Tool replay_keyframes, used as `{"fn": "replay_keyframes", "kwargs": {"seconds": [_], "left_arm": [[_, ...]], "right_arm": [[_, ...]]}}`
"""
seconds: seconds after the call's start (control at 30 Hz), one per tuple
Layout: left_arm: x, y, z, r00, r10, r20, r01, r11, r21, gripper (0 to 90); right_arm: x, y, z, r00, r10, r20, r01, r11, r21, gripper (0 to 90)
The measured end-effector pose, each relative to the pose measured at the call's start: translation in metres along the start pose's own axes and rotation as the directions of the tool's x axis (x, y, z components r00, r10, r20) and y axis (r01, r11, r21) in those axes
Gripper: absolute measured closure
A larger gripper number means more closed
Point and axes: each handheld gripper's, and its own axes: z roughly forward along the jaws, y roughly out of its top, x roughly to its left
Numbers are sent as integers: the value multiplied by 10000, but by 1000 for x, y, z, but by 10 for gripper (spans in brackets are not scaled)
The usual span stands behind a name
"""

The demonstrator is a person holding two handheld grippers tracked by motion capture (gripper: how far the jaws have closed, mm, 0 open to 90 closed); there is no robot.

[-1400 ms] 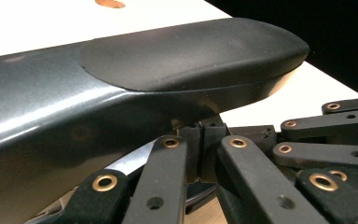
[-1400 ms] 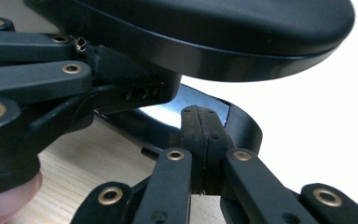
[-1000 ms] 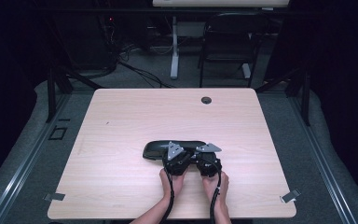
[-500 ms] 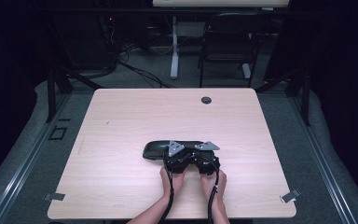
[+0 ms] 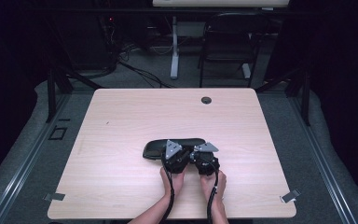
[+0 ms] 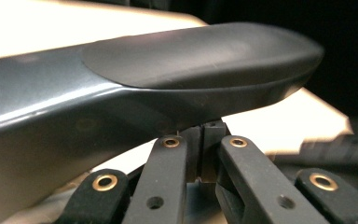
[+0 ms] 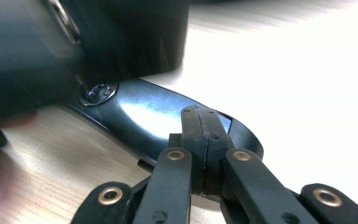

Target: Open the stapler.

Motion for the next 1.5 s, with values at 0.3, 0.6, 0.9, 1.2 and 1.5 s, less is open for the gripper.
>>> {"fn": "replay_keyframes", "kwargs": {"seconds": [0.3,0.6,0.9,1.2,1.5], "left_arm": [[6,-7,2,9993,-369,-19,370,9987,359,900],[7,4,-5,9999,-41,-117,48,9982,590,900],[9,14,-11,9995,263,-154,-254,9982,545,900],[11,24,-17,9988,470,-156,-460,9970,621,900],[12,32,-21,9977,648,-209,-633,9959,645,900]], "right_arm": [[-2,-1,-2,9998,34,-199,-34,10000,-27,900],[-2,-2,-2,9997,105,-210,-107,9999,-107,900],[-3,-2,-2,9997,61,-232,-64,9999,-115,900],[-4,-2,-2,9995,113,-285,-114,9999,-63,900],[-5,-2,-3,9993,137,-339,-138,9999,-41,900]]}}
